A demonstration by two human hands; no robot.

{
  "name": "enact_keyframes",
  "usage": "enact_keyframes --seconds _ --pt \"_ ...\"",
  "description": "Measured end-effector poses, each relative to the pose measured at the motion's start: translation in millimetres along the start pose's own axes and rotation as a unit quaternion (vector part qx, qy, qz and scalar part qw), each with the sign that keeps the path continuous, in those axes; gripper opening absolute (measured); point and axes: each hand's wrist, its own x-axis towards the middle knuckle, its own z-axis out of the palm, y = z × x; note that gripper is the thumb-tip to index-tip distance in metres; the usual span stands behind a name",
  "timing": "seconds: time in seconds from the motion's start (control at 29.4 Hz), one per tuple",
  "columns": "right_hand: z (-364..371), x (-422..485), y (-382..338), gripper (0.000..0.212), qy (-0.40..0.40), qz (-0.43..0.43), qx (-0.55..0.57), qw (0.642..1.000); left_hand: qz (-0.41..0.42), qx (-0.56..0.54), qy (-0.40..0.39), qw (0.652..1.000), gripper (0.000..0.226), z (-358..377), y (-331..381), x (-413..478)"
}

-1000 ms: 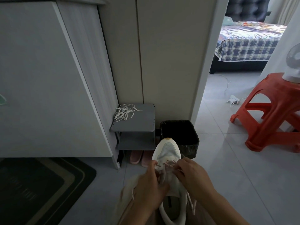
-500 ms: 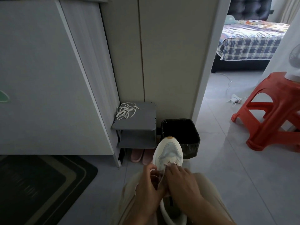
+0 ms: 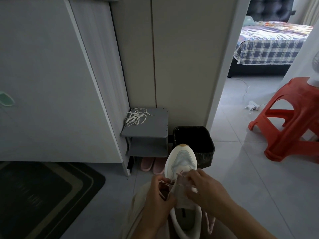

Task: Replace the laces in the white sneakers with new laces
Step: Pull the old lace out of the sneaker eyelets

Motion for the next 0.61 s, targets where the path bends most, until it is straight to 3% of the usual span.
enact_keyframes --seconds 0.07,0.24,0.48,0.61 --pt "11.7 -1.5 -3.6 0.039 0.015 -0.002 -0.026 1.000 -0.002 -0.006 0.006 1.000 0.042 1.8 -1.5 -1.0" --pt "30.1 5.7 -11.0 0.012 0.122 -0.039 0.008 0.992 0.006 0.003 0.025 1.000 0.043 3.4 -7.9 -3.6" --pt "27.7 11.0 -15.7 0.017 0.055 -0.047 -0.100 0.992 0.015 0.014 0.045 0.999 0.047 6.8 -15.5 0.3" --pt "13.6 17.6 -2.1 0.028 -0.043 -0.101 -0.037 0.993 0.023 -0.002 0.043 0.999 0.041 4.9 -15.4 -2.7"
